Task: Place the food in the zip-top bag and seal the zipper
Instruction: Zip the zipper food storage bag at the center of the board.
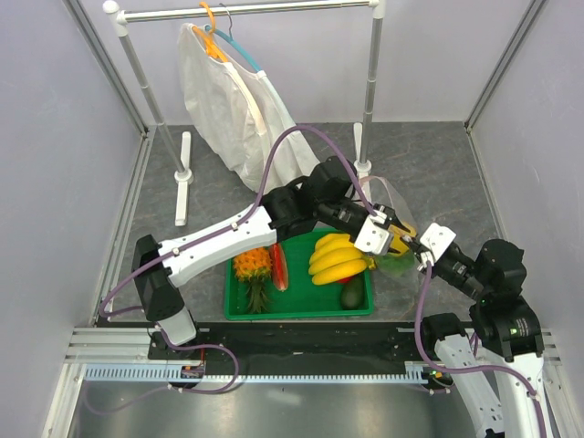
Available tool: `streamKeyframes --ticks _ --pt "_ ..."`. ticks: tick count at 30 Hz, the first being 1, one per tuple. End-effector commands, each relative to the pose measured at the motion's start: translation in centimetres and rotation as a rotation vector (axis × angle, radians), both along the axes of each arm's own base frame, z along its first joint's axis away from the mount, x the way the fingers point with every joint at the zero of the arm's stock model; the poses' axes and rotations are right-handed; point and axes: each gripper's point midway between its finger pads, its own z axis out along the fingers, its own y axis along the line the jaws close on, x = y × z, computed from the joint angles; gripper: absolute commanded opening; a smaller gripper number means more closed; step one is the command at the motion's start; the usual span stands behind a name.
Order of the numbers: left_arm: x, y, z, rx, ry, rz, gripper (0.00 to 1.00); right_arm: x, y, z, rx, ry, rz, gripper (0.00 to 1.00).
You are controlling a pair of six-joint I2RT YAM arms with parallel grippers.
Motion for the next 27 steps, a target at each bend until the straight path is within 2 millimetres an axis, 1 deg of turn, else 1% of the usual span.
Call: streamKeyframes --ticks 1,4,5,7,10,11,13,14,16,17,19,20,21,24,27 --pt "0.1 -1.1 1.7 -0.057 -0.073 -0.008 0.52 -0.8 0.5 2.0 0.001 -0.068 0.047 0.0" --pt "0.2 -1.4 1.5 -0.053 -0.076 -0.005 0.5 -1.0 0.6 2.1 0.0 -0.074 0.054 0.0" --pt "0.2 -1.5 1.4 -0.05 -0.075 -0.002 0.45 -1.1 0.5 2.1 -0.005 -0.077 0.055 0.0" --pt "0.4 -1.7 1.3 -0.046 -0.078 0.005 0.42 -1.1 0.5 2.2 -0.008 -0.085 0.053 0.0" --pt "0.5 -1.8 1.1 -0.039 -0.073 0.009 0.31 -1.2 0.4 2.2 -0.01 -0.087 0.051 0.0" --pt "0.5 -1.8 0.9 -0.032 -0.07 0.008 0.26 -1.2 0.4 2.2 -0.009 -0.088 0.05 0.0" --pt "0.6 -1.8 0.7 -0.027 -0.073 0.01 0.2 -1.3 0.3 2.2 -0.008 -0.087 0.046 0.0" --pt "0.6 -1.8 0.5 -0.022 -0.079 0.01 0.15 -1.4 0.3 2.2 -0.008 -0.088 0.045 0.0" --pt "1.1 -1.7 0.3 -0.016 -0.083 0.022 0.11 -1.5 0.3 2.3 -0.008 -0.093 0.043 0.0" --pt "1.6 -1.5 0.1 -0.013 -0.087 0.03 0.09 -1.5 0.2 2.4 -0.008 -0.096 0.04 0.0" --pt "2.5 -1.3 -0.3 -0.004 -0.097 0.049 0.07 -1.7 0.2 2.4 -0.01 -0.103 0.042 0.0" --pt "3.5 -1.1 -0.7 0.005 -0.106 0.068 0.06 -1.8 0.1 2.5 -0.01 -0.104 0.039 0.0" --pt "4.0 -1.0 -1.0 0.01 -0.112 0.076 0.05 -1.9 0.1 2.5 -0.009 -0.107 0.039 0.0" --pt "6.1 -0.5 -2.1 0.03 -0.143 0.112 0.04 -2.1 0.1 2.6 -0.008 -0.111 0.039 0.0" --pt "7.9 -0.2 -2.6 0.039 -0.165 0.142 0.04 -2.3 0.1 2.5 -0.009 -0.112 0.041 0.0"
